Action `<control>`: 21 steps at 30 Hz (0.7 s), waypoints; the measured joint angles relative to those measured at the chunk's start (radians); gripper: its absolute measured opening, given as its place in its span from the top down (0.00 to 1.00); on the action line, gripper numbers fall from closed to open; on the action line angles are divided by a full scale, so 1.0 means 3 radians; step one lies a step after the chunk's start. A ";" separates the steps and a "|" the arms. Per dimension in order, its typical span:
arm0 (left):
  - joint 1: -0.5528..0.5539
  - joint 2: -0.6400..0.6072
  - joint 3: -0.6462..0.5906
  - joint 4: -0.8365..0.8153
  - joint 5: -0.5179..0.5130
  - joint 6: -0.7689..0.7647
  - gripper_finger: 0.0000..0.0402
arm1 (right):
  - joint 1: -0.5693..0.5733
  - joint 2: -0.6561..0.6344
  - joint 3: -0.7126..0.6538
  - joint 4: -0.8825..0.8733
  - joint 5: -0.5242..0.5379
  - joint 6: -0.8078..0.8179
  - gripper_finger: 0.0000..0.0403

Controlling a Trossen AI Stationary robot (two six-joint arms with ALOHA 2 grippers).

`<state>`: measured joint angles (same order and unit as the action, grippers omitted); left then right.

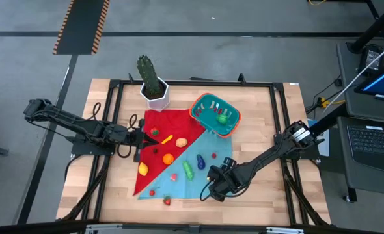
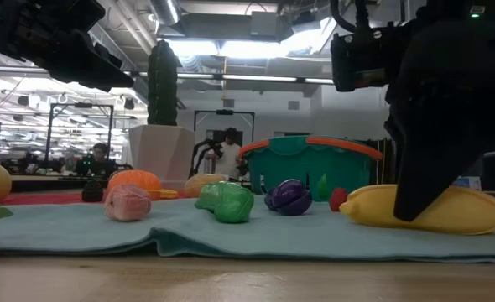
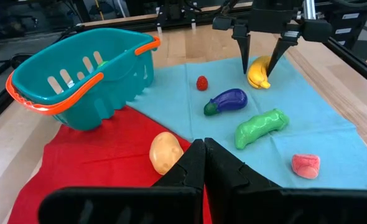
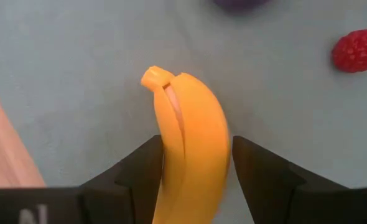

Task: Build produce basket
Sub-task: Put the yellow banana into the blue basket

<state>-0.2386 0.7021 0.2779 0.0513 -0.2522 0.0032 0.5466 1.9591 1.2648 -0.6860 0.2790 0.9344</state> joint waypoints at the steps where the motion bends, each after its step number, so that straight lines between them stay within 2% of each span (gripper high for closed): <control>1: 0.0000 0.0001 0.0000 0.0000 0.0000 0.0000 1.00 | -0.0002 0.0000 0.0000 0.0001 0.0000 -0.0001 0.52; 11: 0.0000 0.0000 0.0000 0.0000 0.0000 -0.0001 1.00 | -0.0006 -0.0004 0.0001 0.0000 0.0002 -0.0001 0.67; 21: 0.0000 0.0000 0.0000 0.0000 0.0000 -0.0001 1.00 | -0.0006 -0.0005 0.0001 -0.0001 0.0000 -0.0001 0.67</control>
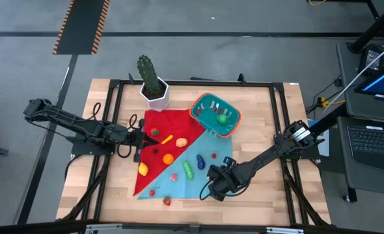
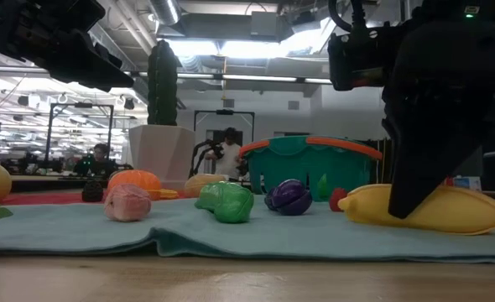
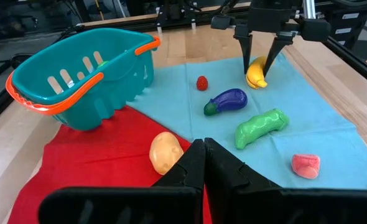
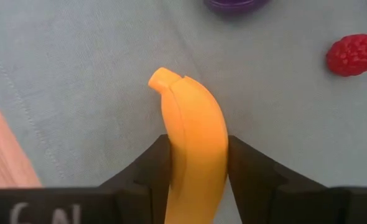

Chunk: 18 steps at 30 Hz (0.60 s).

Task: Build produce basket
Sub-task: Put the yellow banana into the blue basket

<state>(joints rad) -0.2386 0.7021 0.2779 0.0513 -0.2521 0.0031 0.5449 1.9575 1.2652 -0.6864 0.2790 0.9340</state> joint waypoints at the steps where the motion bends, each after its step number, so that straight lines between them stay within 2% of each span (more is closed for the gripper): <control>1: 0.0000 0.0000 0.0000 0.0000 0.0000 -0.0001 1.00 | 0.0000 0.0000 0.0000 0.0000 0.0000 0.0000 0.67; 12: 0.0000 0.0001 0.0000 -0.0005 0.0000 -0.0001 1.00 | 0.0000 -0.0286 0.0000 -0.0135 -0.0027 0.0000 0.67; 18: 0.0000 0.0000 0.0000 -0.0057 0.0000 -0.0003 1.00 | 0.0003 -0.0638 0.0000 -0.0442 0.0236 -0.0081 0.67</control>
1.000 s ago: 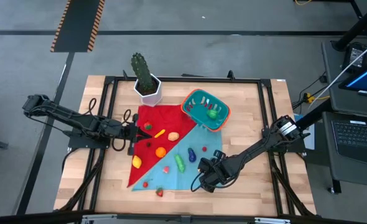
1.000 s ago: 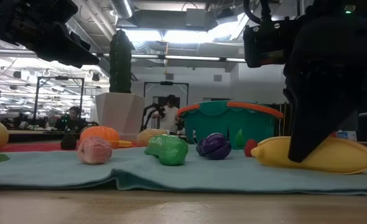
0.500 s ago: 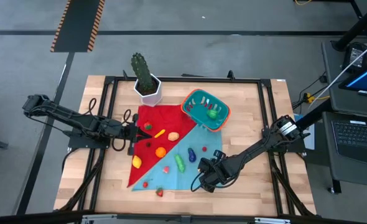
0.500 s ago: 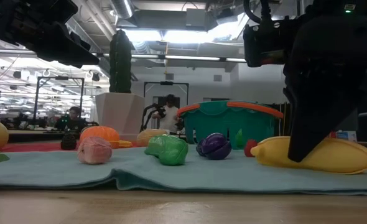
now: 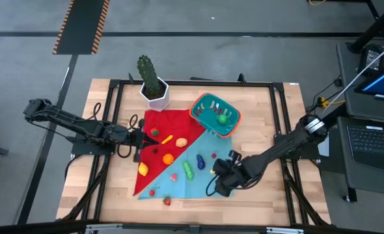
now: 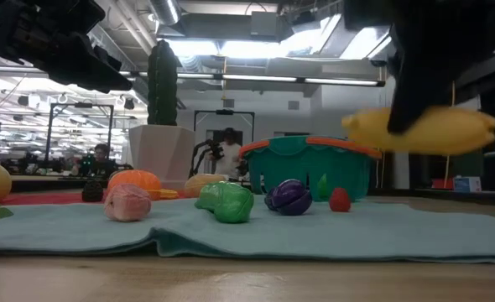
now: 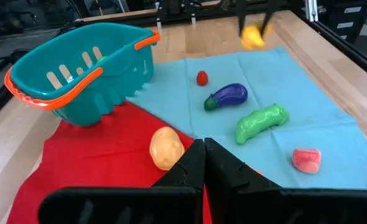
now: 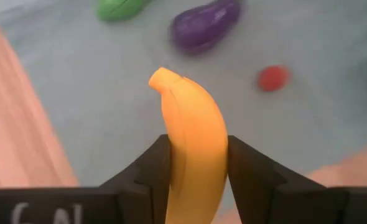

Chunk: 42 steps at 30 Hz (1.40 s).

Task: Build produce basket
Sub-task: Put the yellow banana into the blue basket

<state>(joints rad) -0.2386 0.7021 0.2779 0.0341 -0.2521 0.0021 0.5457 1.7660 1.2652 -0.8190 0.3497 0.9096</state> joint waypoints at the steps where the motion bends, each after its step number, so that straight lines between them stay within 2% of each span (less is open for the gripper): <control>1: 0.0000 0.0000 0.0000 0.0000 -0.0001 0.0000 1.00 | 0.0000 -0.0060 0.0000 -0.0074 0.0069 -0.0007 0.67; 5: 0.0000 0.0000 0.0000 -0.0001 0.0000 -0.0001 1.00 | 0.0000 -0.0294 -0.0033 -0.0288 0.0363 -0.0025 0.67; 10: 0.0000 0.0000 0.0000 -0.0001 0.0000 -0.0001 1.00 | 0.0008 -0.0647 -0.0464 -0.0020 0.0516 0.0008 0.67; 17: 0.0000 0.0000 0.0000 -0.0001 0.0000 0.0000 1.00 | 0.0009 -0.1146 -0.1566 0.1379 0.0616 -0.0125 0.67; 20: 0.0000 0.0000 0.0000 0.0001 0.0000 0.0000 1.00 | 0.0009 -0.1379 -0.1991 0.2037 0.0769 -0.0311 0.67; 32: 0.0009 0.0000 0.0000 0.0128 -0.0001 -0.0003 1.00 | -0.0001 -0.2313 -0.3388 0.4490 0.0822 -0.1810 0.67; 38: 0.0009 0.0000 0.0001 0.0153 -0.0002 -0.0015 1.00 | -0.0001 -0.2505 -0.4022 0.5790 0.0748 -0.2375 0.67; 40: 0.0007 0.0001 0.0001 0.0174 -0.0025 -0.0050 1.00 | -0.0002 -0.2537 -0.4173 0.6094 0.0715 -0.2473 0.67; 42: 0.0008 0.0001 0.0001 0.0174 -0.0076 -0.0085 1.00 | -0.0003 -0.2551 -0.4196 0.6163 0.0696 -0.2548 0.67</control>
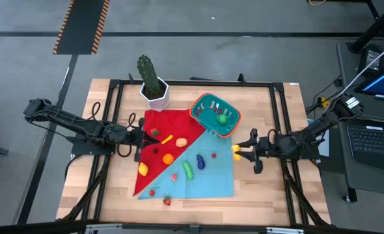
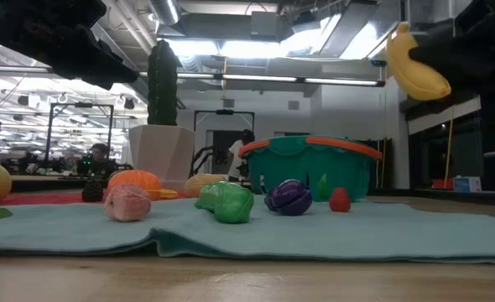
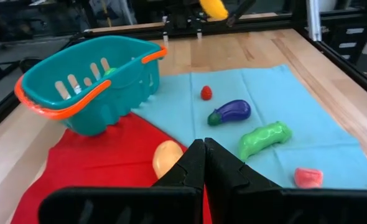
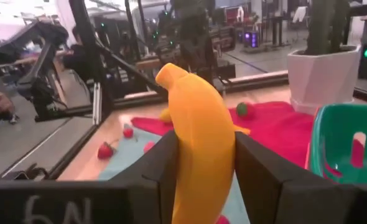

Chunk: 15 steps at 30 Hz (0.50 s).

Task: Build produce basket
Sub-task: Put the yellow banana into the blue basket

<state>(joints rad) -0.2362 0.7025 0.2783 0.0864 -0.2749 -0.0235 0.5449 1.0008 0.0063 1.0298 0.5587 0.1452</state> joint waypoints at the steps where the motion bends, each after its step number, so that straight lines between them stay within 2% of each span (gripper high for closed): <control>1: 0.0003 -0.0001 0.0000 0.0002 -0.0012 -0.0002 1.00 | 0.0001 -0.0010 0.0000 -0.0006 -0.0012 -0.0069 0.67; 6: 0.0010 -0.0001 0.0000 0.0019 -0.0020 -0.0001 1.00 | 0.0000 -0.0012 0.0011 0.0042 -0.0021 -0.0146 0.67; 8: 0.0010 -0.0001 0.0000 0.0018 -0.0022 -0.0001 1.00 | 0.0001 -0.0014 0.0035 0.0056 0.0095 -0.0161 0.67; 11: 0.0010 -0.0001 0.0000 0.0018 -0.0054 -0.0001 1.00 | 0.0000 -0.0014 0.0118 0.0018 0.0463 -0.0250 0.67; 15: 0.0010 -0.0001 0.0000 0.0017 -0.0119 0.0002 1.00 | 0.0000 -0.0014 0.0302 -0.0270 0.1212 -0.0378 0.67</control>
<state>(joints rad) -0.2333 0.7021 0.2783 0.0914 -0.3105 -0.0229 0.5449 0.9966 0.0969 0.9488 0.9223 0.0318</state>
